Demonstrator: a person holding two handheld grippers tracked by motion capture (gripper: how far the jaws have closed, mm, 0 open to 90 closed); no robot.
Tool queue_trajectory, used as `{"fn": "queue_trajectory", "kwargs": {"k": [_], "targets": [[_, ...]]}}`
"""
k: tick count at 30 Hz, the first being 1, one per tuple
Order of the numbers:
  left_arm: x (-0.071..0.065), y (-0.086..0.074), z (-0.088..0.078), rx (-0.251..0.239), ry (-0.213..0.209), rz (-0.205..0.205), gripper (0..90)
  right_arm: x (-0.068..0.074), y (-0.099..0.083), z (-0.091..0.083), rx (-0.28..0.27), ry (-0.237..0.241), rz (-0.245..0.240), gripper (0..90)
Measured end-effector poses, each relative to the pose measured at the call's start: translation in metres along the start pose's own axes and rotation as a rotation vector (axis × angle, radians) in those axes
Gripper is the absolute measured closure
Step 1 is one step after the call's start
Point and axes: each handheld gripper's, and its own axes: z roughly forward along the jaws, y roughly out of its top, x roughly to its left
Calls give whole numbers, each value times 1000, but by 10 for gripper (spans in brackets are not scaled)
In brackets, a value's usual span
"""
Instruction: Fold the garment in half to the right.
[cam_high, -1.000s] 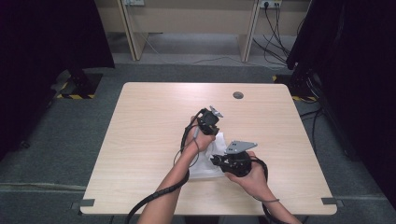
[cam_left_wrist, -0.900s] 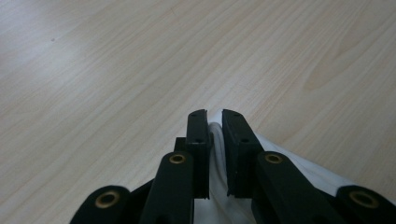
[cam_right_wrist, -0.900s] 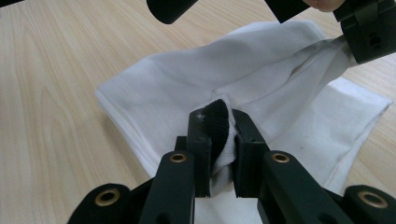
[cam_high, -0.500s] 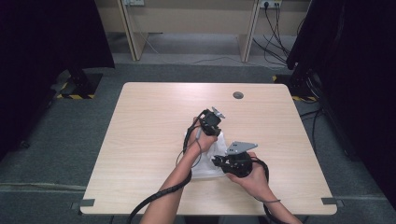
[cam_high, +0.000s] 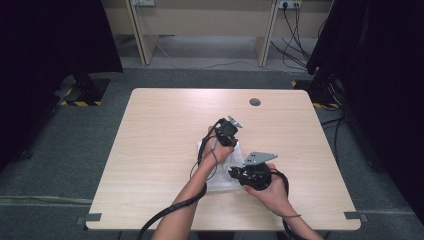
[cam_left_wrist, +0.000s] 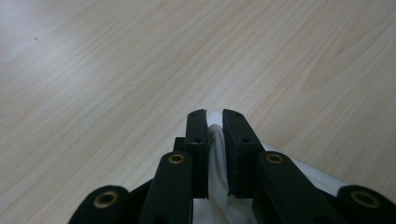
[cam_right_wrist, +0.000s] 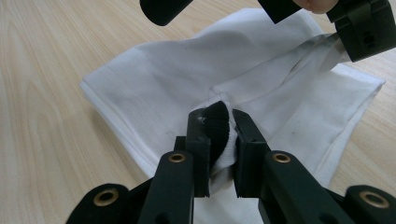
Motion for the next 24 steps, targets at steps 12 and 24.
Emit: {"fn": "queue_trajectory", "kwargs": {"k": [12,24], "targets": [[-3,0,2,7,3,13,794,-1,-2,0,8,-5,0,795],[-3,0,6,-1,17,-2,783,-5,-5,-4,17,-23,2,758]]}}
